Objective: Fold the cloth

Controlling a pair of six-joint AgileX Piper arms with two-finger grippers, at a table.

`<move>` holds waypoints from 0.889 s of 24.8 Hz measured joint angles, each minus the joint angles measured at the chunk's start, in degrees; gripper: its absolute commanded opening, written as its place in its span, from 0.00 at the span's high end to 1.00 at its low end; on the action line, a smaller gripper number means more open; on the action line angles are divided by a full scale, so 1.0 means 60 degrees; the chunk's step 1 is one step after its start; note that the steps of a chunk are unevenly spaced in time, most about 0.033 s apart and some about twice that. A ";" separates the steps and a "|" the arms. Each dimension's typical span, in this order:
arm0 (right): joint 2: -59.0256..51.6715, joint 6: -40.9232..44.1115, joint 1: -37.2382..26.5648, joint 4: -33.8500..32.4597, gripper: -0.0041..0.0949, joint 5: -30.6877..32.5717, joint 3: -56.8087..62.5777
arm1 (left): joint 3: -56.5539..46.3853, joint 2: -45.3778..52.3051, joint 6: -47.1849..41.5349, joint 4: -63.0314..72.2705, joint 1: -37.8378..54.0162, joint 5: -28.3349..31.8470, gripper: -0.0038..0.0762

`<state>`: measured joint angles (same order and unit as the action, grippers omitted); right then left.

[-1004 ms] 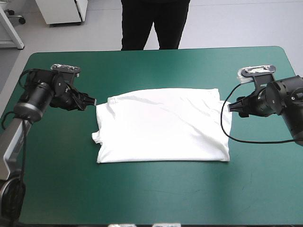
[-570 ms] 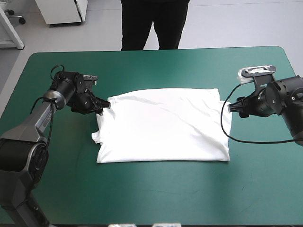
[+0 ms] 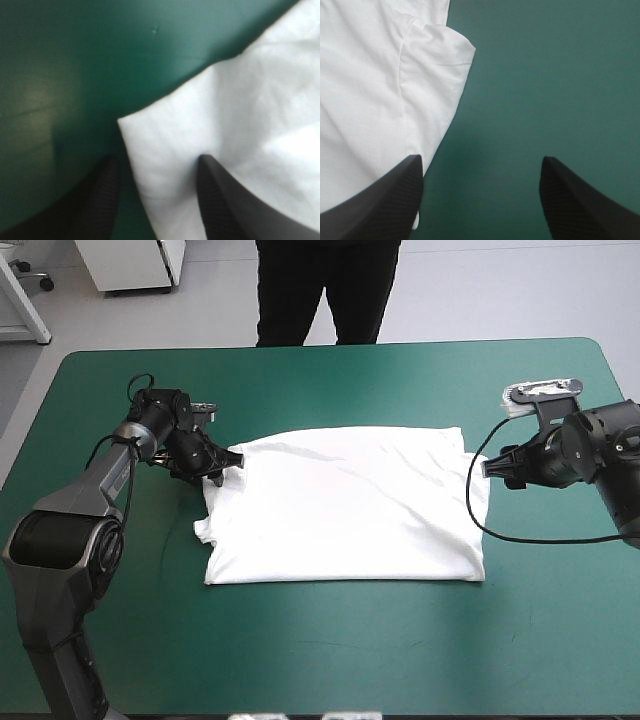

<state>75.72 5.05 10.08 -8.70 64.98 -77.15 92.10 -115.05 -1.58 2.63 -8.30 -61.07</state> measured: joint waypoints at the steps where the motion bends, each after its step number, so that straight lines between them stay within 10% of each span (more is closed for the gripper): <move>1: 0.0000 0.0000 0.0000 0.0023 0.32 0.0000 0.0000 | 0.0000 0.0000 0.0000 0.0023 0.0000 0.0000 0.77; 4: 0.0000 -0.0013 0.0000 0.0127 0.32 0.0000 0.0000 | 0.0000 0.0000 -0.0010 0.0135 0.0000 0.0000 0.96; 22: 0.0000 -0.0221 0.0000 0.0348 0.32 0.0067 0.0000 | 0.1415 0.0230 -0.0235 0.0009 -0.2733 -0.0636 0.96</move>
<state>75.72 3.72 10.08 -6.62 65.38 -77.15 100.59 -113.67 -2.99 2.68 -24.70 -64.89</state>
